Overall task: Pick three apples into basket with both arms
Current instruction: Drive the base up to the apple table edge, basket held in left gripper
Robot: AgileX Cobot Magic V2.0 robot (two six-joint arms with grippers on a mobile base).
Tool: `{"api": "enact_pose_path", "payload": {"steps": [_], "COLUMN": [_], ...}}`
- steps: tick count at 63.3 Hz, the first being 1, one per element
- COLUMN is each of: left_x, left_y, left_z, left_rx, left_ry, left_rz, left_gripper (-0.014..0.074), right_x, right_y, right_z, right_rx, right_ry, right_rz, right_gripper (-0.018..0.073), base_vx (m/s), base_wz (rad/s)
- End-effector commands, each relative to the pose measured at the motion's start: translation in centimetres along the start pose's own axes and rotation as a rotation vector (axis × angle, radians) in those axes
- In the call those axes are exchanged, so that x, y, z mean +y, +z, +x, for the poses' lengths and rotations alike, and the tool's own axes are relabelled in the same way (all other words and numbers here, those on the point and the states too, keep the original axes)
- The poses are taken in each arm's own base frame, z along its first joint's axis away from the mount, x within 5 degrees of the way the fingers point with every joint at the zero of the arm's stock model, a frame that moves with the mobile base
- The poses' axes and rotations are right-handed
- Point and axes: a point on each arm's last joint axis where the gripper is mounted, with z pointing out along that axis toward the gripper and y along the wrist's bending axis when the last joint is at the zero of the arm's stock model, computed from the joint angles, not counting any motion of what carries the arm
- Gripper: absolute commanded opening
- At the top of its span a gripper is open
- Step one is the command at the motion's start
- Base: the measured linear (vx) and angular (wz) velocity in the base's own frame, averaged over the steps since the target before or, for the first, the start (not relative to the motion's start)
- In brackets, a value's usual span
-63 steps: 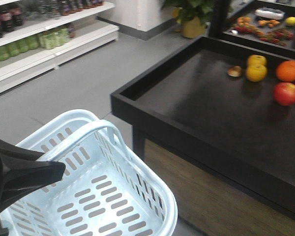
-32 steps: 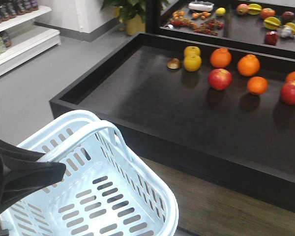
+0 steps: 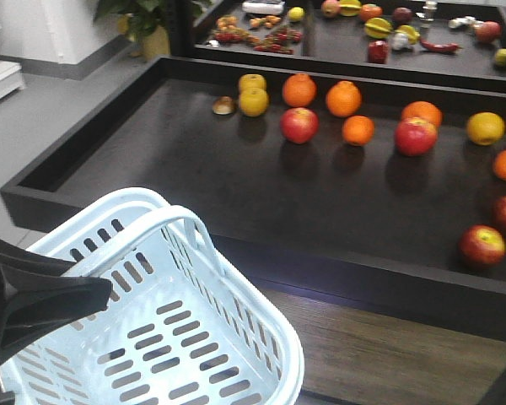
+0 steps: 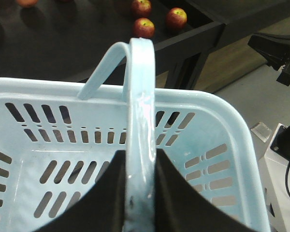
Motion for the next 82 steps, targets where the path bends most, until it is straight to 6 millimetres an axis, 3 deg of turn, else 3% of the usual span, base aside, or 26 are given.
{"api": "enact_pose_path", "payload": {"steps": [1,25,82], "left_x": [-0.34,-0.34,-0.34], "left_y": [-0.91,-0.91,-0.91], "left_z": [-1.55,-1.55,-1.55], "left_rx": [-0.126,-0.126,-0.126], "left_ry": [-0.017,-0.017,-0.017], "left_rz": [-0.003,-0.003,-0.003], "left_gripper": [-0.0006,-0.0006,-0.0006], "right_x": [0.15,0.15,0.15], "right_y": [-0.01,-0.01,-0.01], "right_z": [-0.24,-0.24,-0.24], "right_rx": [-0.069,-0.069,-0.069], "right_ry": [-0.014,-0.014,-0.014], "right_rz": [-0.016,-0.016,-0.016], "right_gripper": [-0.0005,-0.0005,-0.0005], "base_vx": [-0.03,-0.01,0.04], "base_wz": [-0.39,-0.27,0.04]}}
